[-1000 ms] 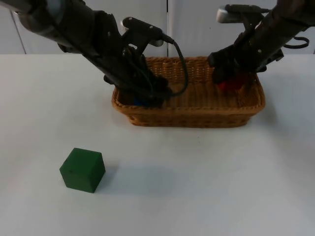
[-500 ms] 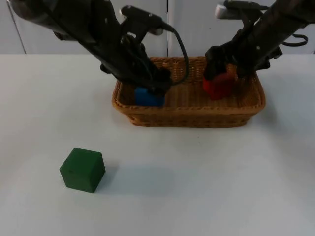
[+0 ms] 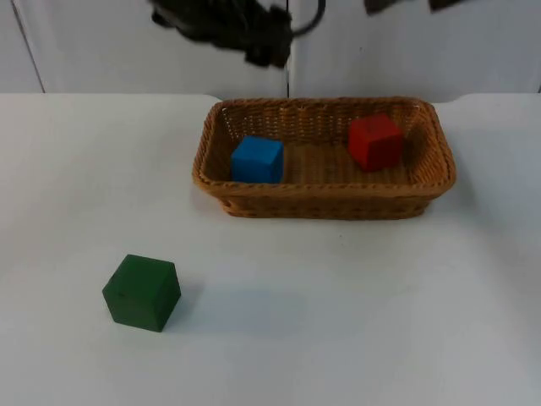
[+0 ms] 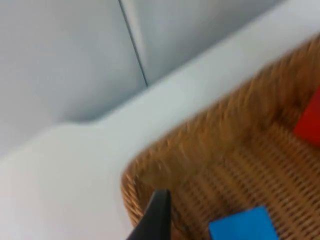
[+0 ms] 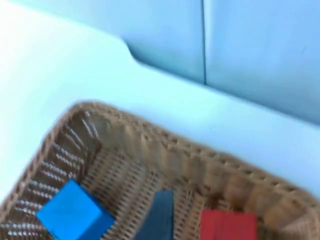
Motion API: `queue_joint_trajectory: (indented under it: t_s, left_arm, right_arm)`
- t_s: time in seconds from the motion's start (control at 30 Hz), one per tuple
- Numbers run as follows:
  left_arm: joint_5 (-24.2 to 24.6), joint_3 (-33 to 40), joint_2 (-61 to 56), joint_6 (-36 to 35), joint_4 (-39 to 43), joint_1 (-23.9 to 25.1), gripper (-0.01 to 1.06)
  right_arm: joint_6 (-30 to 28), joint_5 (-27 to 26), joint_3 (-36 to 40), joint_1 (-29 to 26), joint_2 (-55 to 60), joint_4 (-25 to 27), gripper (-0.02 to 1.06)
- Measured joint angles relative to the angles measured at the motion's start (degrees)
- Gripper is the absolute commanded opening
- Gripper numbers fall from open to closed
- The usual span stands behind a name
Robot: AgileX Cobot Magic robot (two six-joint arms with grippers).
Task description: Pick up one cube with each hand and place exactly two cubes into the same basket, leaving the remaining cube outside.
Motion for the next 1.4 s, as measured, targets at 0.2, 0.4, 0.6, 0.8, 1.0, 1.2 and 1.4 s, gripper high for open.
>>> queue_joint_trajectory:
  t_s: [0.2, 0.4, 0.6, 0.8, 1.0, 1.2, 1.4]
  left_arm:
    - [2.0, 0.0, -6.2, 0.0, 0.0, 0.0, 0.86]
    - [4.4, 0.0, -9.0, -0.1, 0.0, 0.0, 0.86]
    - [7.4, 0.0, -9.4, -0.2, 0.0, 0.0, 0.86]
    - [8.8, 0.2, -10.6, -1.0, 0.0, 0.0, 0.86]
    - [9.6, 1.1, -12.1, -1.3, -0.1, 0.0, 0.86]
    - [11.7, 1.2, -12.8, -1.5, -0.1, 0.0, 0.86]
    - [11.2, 5.0, -15.9, -1.5, -1.0, 0.0, 0.86]
  right_arm:
    - [-0.2, 2.7, 0.0, 0.0, -5.7, -1.4, 0.78]
    - [-0.2, 5.9, 0.0, 0.0, -7.6, -1.5, 0.78]
    - [-0.2, 6.3, 1.2, 0.0, -8.8, -1.5, 0.78]
    - [-0.3, 4.7, 6.1, 0.0, -11.6, -1.5, 0.78]
    - [-0.4, 0.8, 14.6, 0.0, -15.7, -1.5, 0.78]
    - [-1.2, -1.9, 21.9, 0.0, -19.9, -1.5, 0.78]
    - [-1.6, -4.3, 28.1, 0.0, -23.9, -1.5, 0.78]
